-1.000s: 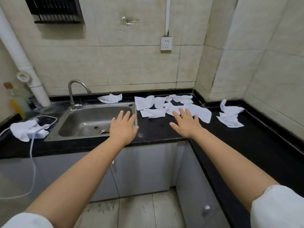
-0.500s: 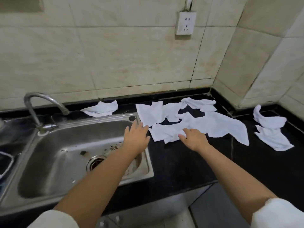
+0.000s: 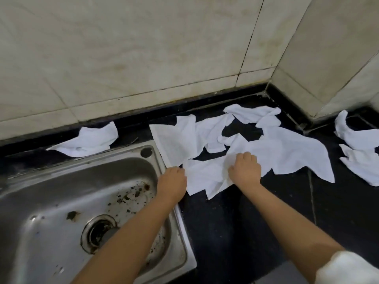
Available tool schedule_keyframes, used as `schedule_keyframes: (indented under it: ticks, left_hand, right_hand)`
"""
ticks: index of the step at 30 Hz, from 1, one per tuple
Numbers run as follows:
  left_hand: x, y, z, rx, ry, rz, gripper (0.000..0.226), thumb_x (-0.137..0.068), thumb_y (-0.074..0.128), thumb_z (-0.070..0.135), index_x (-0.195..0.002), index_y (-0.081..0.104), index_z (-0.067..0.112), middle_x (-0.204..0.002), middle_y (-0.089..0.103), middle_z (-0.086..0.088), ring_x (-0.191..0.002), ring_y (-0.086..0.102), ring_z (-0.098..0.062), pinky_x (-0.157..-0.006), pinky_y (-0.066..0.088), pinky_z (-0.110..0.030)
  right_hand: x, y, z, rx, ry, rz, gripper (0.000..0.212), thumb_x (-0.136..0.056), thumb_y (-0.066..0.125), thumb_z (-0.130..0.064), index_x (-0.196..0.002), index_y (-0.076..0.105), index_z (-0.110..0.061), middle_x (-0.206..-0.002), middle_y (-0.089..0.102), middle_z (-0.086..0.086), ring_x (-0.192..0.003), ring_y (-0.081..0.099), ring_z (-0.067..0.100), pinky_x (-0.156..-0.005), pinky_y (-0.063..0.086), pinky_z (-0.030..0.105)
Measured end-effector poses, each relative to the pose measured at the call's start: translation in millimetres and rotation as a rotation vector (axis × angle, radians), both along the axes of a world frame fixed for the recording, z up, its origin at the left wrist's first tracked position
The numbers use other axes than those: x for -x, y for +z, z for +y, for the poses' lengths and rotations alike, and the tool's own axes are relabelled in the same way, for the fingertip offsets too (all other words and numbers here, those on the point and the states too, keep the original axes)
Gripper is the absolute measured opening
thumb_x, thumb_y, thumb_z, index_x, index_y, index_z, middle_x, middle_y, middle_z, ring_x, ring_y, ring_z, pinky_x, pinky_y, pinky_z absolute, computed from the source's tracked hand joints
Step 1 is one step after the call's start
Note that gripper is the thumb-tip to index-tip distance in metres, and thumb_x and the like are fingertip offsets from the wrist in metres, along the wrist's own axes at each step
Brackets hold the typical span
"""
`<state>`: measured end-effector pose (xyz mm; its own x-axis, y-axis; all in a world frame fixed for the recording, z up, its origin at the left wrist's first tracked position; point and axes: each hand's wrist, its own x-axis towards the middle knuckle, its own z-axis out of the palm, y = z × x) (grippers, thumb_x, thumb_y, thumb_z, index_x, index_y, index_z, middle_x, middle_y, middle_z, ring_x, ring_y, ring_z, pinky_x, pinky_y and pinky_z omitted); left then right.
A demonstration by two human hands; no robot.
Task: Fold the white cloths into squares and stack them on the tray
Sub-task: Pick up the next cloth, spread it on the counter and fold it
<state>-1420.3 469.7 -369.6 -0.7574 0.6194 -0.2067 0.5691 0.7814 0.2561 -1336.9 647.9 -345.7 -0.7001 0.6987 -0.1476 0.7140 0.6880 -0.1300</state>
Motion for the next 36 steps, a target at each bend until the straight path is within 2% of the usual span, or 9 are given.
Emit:
schedule_keyframes:
  ticks: [6,11,16,20,22,25,28,31,36]
  left_hand:
    - [17.9,-17.4,17.6,0.096,0.034,-0.044,0.033,-0.097,0.036,0.027,-0.123,0.046,0.009,-0.124,0.049,-0.009,-0.114,0.046,-0.026,-0.092,0.041,-0.035]
    - [25.3,-13.4,17.7,-0.053,0.090,-0.161,0.027,-0.093,0.046,0.020,-0.115,0.057,0.008,-0.117,0.053,-0.011,-0.108,0.052,-0.026,-0.091,0.044,-0.033]
    - [26.3,17.6,12.4,-0.153,0.102,-0.284,0.026,-0.089,0.046,0.007,-0.114,0.052,0.005,-0.107,0.052,-0.010,-0.090,0.049,-0.022,-0.074,0.038,-0.028]
    - [16.1,46.0,12.4,-0.175,0.007,-0.230,0.023,-0.091,0.041,0.007,-0.111,0.050,0.001,-0.095,0.044,-0.004,-0.087,0.048,-0.024,-0.071,0.035,-0.028]
    - [9.0,58.7,15.4,-0.158,-0.068,-0.192,0.020,-0.092,0.039,0.007,-0.104,0.052,-0.001,-0.092,0.044,-0.006,-0.092,0.050,-0.028,-0.072,0.033,-0.028]
    - [-3.8,78.9,27.8,-0.199,-0.102,-0.245,0.014,-0.092,0.040,0.012,-0.081,0.047,0.006,-0.080,0.044,-0.002,-0.084,0.045,-0.023,-0.072,0.032,-0.028]
    - [-21.1,103.5,55.5,-0.315,-0.126,-0.311,0.028,-0.095,0.036,0.010,-0.068,0.035,0.010,-0.071,0.039,0.000,-0.079,0.041,-0.021,-0.070,0.029,-0.027]
    - [-43.4,131.4,97.5,-0.395,-0.263,-0.248,0.026,-0.096,0.036,0.007,-0.072,0.043,0.005,-0.077,0.047,-0.009,-0.082,0.047,-0.026,-0.071,0.032,-0.030]
    - [-103.6,168.4,192.1,-0.550,-0.507,-0.045,0.024,-0.095,0.043,0.011,-0.098,0.063,-0.002,-0.101,0.059,-0.022,-0.097,0.055,-0.034,-0.076,0.040,-0.036]
  right_hand:
    - [27.4,-13.6,38.7,0.243,-0.151,0.056,0.037,-0.090,0.047,-0.011,-0.123,0.036,0.002,-0.120,0.052,0.020,-0.109,0.052,0.035,-0.080,0.042,0.036]
    - [33.4,-6.8,50.7,0.446,-0.129,0.158,0.049,-0.084,0.050,0.002,-0.130,0.035,0.000,-0.117,0.053,0.021,-0.106,0.052,0.033,-0.082,0.042,0.033]
    - [19.5,24.8,49.3,0.582,0.047,0.026,0.052,-0.085,0.048,0.000,-0.134,0.042,-0.014,-0.110,0.045,0.007,-0.097,0.043,0.018,-0.077,0.035,0.024]
    - [-2.5,50.4,42.9,0.514,0.125,0.001,0.026,-0.083,0.043,0.004,-0.097,0.062,-0.006,-0.082,0.051,0.000,-0.080,0.048,0.018,-0.055,0.032,0.016]
    - [-16.5,61.2,39.6,0.449,0.129,-0.010,0.014,-0.083,0.040,0.003,-0.078,0.050,-0.006,-0.073,0.045,0.002,-0.078,0.045,0.021,-0.053,0.031,0.020]
    - [-43.8,76.7,39.1,0.428,0.137,-0.003,0.026,-0.087,0.038,-0.001,-0.064,0.033,-0.013,-0.070,0.038,-0.001,-0.077,0.041,0.020,-0.053,0.028,0.022]
    - [-79.0,99.2,50.4,0.503,0.044,0.067,0.030,-0.092,0.036,-0.009,-0.063,0.030,-0.015,-0.070,0.035,-0.001,-0.071,0.038,0.019,-0.059,0.027,0.026]
    - [-128.1,127.6,75.1,0.474,-0.119,0.216,0.036,-0.096,0.031,-0.008,-0.061,0.031,-0.015,-0.067,0.034,0.000,-0.083,0.036,0.020,-0.067,0.029,0.028]
    - [-240.2,173.8,126.0,0.048,-0.345,0.350,0.019,-0.088,0.044,-0.006,-0.090,0.059,0.004,-0.093,0.060,0.019,-0.090,0.054,0.030,-0.071,0.038,0.033]
